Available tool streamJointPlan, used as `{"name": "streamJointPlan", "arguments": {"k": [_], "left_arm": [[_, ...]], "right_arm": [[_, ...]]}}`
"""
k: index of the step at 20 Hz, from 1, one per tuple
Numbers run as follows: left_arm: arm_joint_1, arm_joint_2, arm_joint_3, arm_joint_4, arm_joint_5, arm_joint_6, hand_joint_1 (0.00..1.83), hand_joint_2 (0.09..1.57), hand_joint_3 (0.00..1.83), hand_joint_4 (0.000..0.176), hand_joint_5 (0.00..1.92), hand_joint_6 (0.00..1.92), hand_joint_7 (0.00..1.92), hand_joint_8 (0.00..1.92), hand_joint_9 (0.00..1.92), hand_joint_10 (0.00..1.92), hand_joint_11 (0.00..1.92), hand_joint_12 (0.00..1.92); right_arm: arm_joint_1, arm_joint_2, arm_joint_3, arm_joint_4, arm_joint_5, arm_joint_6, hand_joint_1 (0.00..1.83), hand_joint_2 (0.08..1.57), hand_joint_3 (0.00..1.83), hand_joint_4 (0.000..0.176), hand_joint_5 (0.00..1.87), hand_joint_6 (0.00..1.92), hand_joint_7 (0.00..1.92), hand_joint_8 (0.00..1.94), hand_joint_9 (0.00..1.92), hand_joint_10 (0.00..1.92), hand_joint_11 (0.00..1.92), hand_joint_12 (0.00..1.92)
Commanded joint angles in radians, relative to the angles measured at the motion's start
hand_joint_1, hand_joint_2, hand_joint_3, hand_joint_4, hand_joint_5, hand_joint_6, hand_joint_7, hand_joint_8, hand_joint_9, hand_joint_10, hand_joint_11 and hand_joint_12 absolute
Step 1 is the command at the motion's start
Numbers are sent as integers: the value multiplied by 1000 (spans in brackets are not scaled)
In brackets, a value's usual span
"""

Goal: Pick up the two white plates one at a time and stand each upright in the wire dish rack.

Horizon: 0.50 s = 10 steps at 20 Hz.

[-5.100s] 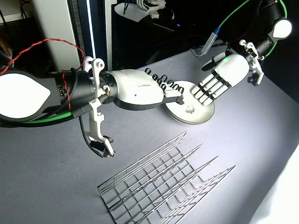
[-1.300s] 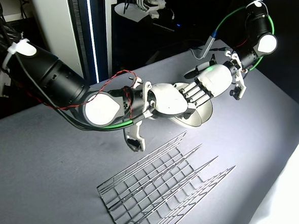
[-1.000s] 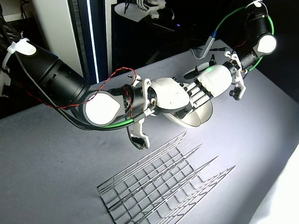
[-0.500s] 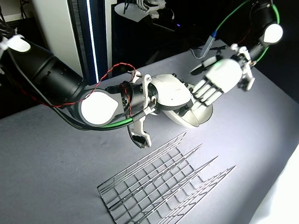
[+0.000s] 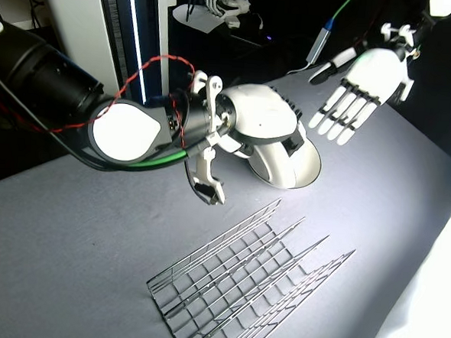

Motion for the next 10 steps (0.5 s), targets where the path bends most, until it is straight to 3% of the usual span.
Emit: {"name": "streamJointPlan", "arguments": {"k": [1, 3, 5, 10], "left_arm": [[-25, 14, 4, -89, -19, -10, 0, 1209, 1, 0, 98, 2, 66, 3, 29, 3, 0, 0], [-109, 43, 6, -38, -8, -55, 0, 1208, 0, 0, 91, 0, 55, 0, 21, 0, 0, 0], [-134, 53, 6, -23, 0, -64, 0, 1210, 1, 0, 96, 2, 56, 1, 24, 1, 0, 0], [-135, 63, 25, -21, 7, -63, 0, 1213, 2, 0, 86, 0, 58, 2, 25, 2, 0, 0]], "right_arm": [[23, 11, -9, 103, 99, 3, 1377, 1087, 0, 0, 1027, 926, 1053, 758, 924, 1145, 691, 1185], [37, 36, -47, 167, 93, 11, 1377, 1089, 0, 0, 1022, 938, 1053, 761, 922, 1145, 691, 1187], [46, 51, -70, 223, 75, 19, 1381, 1078, 0, 0, 1043, 899, 1084, 731, 938, 1111, 705, 1186], [82, 103, -140, 450, 7, 38, 1379, 1086, 0, 0, 1015, 914, 1068, 748, 936, 1158, 665, 1259]]}}
